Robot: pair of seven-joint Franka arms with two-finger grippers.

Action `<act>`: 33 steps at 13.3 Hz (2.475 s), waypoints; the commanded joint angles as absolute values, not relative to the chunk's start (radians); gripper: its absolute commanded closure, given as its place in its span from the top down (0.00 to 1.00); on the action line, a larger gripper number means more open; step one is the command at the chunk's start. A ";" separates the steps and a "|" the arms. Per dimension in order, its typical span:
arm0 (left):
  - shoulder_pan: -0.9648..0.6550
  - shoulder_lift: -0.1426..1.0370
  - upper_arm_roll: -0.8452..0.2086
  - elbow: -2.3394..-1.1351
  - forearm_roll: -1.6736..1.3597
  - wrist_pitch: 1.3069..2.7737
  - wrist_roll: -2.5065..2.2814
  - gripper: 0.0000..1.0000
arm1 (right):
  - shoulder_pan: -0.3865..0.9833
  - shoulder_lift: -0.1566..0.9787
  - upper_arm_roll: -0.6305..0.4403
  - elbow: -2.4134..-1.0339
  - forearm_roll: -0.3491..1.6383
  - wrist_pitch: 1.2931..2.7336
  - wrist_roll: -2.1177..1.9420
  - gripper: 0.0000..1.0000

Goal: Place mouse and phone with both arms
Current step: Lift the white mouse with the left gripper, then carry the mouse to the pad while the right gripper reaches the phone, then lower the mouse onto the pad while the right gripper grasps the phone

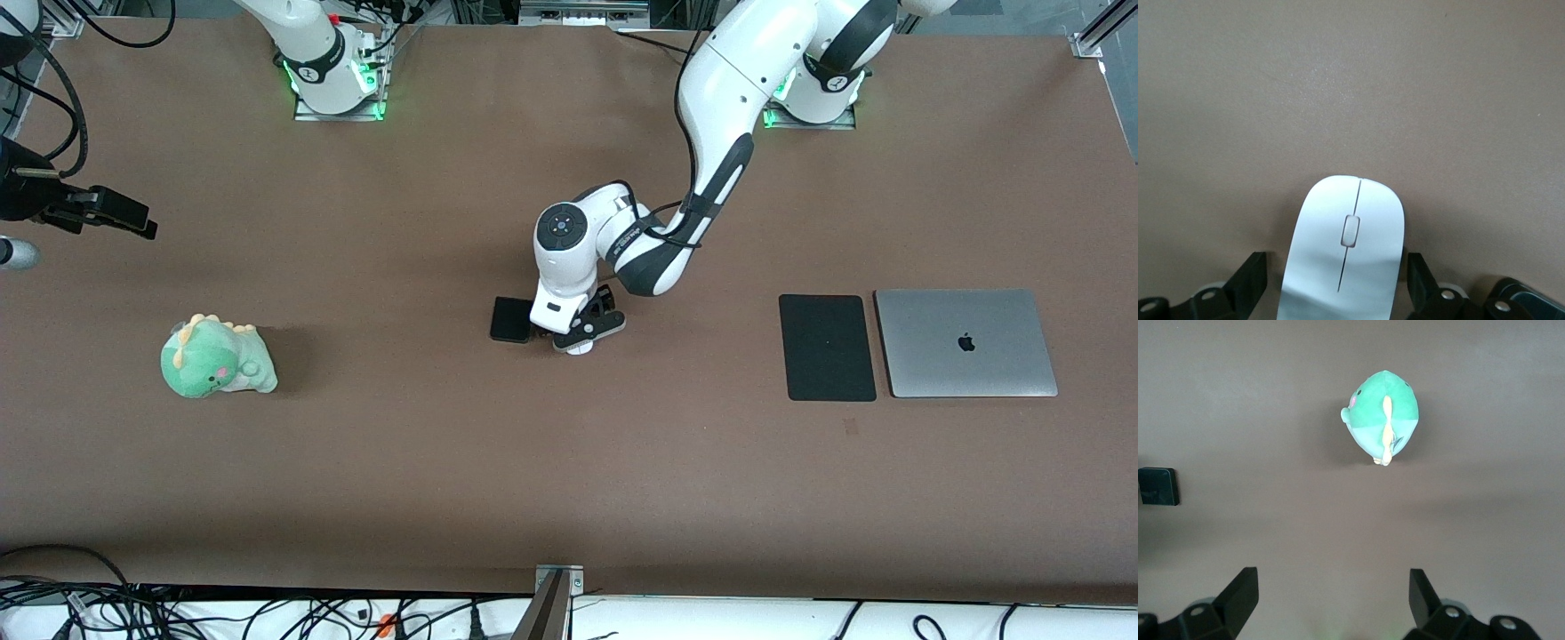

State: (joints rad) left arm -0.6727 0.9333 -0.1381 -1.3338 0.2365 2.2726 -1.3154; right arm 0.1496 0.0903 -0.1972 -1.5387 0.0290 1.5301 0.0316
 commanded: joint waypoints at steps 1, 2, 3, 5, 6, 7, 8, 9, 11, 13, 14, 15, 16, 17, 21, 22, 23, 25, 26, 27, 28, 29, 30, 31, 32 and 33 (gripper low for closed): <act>-0.678 0.945 -0.133 -1.299 0.261 2.253 -1.299 0.67 | 0.150 0.091 -0.198 -1.532 0.018 1.517 0.038 1.00; -0.678 0.943 -0.133 -1.299 0.264 2.252 -1.296 0.60 | 0.150 0.091 -0.198 -1.532 0.018 1.517 0.038 1.00; -0.673 0.937 -0.133 -1.298 0.267 2.250 -1.296 0.54 | 0.150 0.091 -0.198 -1.532 0.018 1.516 0.037 1.00; -0.663 0.917 -0.133 -1.298 0.265 2.229 -1.281 0.53 | 0.150 0.091 -0.198 -1.532 0.018 1.517 0.038 1.00; -0.646 0.901 -0.133 -1.293 0.262 2.185 -1.258 0.53 | 0.150 0.091 -0.198 -1.532 0.018 1.519 0.038 1.00; -0.609 0.872 -0.133 -1.293 0.258 2.151 -1.227 0.53 | 0.150 0.091 -0.198 -1.532 0.018 1.522 0.038 1.00; -0.574 0.839 -0.133 -1.298 0.255 2.123 -1.201 0.53 | 0.150 0.092 -0.198 -1.532 0.018 1.523 0.037 1.00; -0.543 0.819 -0.133 -1.298 0.259 2.093 -1.189 0.54 | 0.153 0.092 -0.198 -1.534 0.018 1.520 0.038 1.00; -0.474 0.767 -0.133 -1.322 0.265 2.080 -1.126 0.56 | 0.158 0.100 -0.196 -1.534 0.024 1.522 0.040 1.00; -0.392 0.695 -0.136 -1.376 0.262 2.050 -1.036 0.57 | 0.176 0.116 -0.192 -1.536 0.038 1.531 0.041 1.00; -0.336 0.655 -0.146 -1.420 0.259 2.049 -0.970 0.57 | 0.204 0.129 -0.193 -1.536 0.040 1.540 0.058 1.00; -0.283 0.614 -0.149 -1.468 0.256 2.055 -0.886 0.59 | 0.234 0.144 -0.192 -1.536 0.040 1.564 0.116 1.00; -0.232 0.580 -0.150 -1.517 0.255 2.071 -0.805 0.61 | 0.271 0.164 -0.193 -1.536 0.040 1.583 0.179 1.00; -0.180 0.542 -0.152 -1.572 0.253 2.101 -0.725 0.61 | 0.311 0.185 -0.193 -1.536 0.040 1.607 0.228 1.00; 0.010 0.422 -0.182 -1.825 0.252 2.307 -0.454 0.61 | 0.437 0.288 -0.192 -1.536 0.041 1.713 0.352 1.00; 0.058 0.413 -0.205 -1.877 0.252 2.357 -0.416 0.61 | 0.468 0.313 -0.193 -1.536 0.049 1.751 0.391 1.00; 0.101 0.405 -0.227 -1.943 0.252 2.415 -0.378 0.61 | 0.489 0.342 -0.192 -1.536 0.067 1.797 0.438 1.00; 0.147 0.397 -0.238 -2.064 0.255 2.537 -0.332 0.61 | 0.547 0.403 -0.192 -1.537 0.107 1.895 0.507 1.00; 0.149 0.399 -0.236 -2.101 0.256 2.584 -0.327 0.61 | 0.569 0.428 -0.192 -1.549 0.112 1.949 0.532 1.00; 0.150 0.402 -0.236 -2.118 0.256 2.601 -0.327 0.61 | 0.593 0.448 -0.192 -1.563 0.112 2.009 0.564 1.00; 0.158 0.408 -0.236 -2.125 0.261 2.603 -0.325 0.61 | 0.615 0.472 -0.192 -1.578 0.112 2.067 0.595 1.00; 0.166 0.417 -0.236 -2.131 0.265 2.603 -0.324 0.61 | 0.636 0.495 -0.192 -1.592 0.112 2.124 0.632 1.00; 0.166 0.434 -0.236 -2.131 0.267 2.605 -0.324 0.62 | 0.661 0.520 -0.192 -1.604 0.112 2.179 0.665 1.00; 0.166 0.448 -0.236 -2.131 0.267 2.609 -0.324 0.63 | 0.682 0.541 -0.192 -1.621 0.112 2.234 0.693 1.00; 0.166 0.456 -0.236 -2.131 0.267 2.626 -0.324 0.63 | 0.701 0.552 -0.192 -1.646 0.112 2.288 0.721 1.00; 0.166 0.472 -0.235 -2.131 0.267 2.638 -0.324 0.63 | 0.719 0.561 -0.192 -1.682 0.112 2.349 0.742 1.00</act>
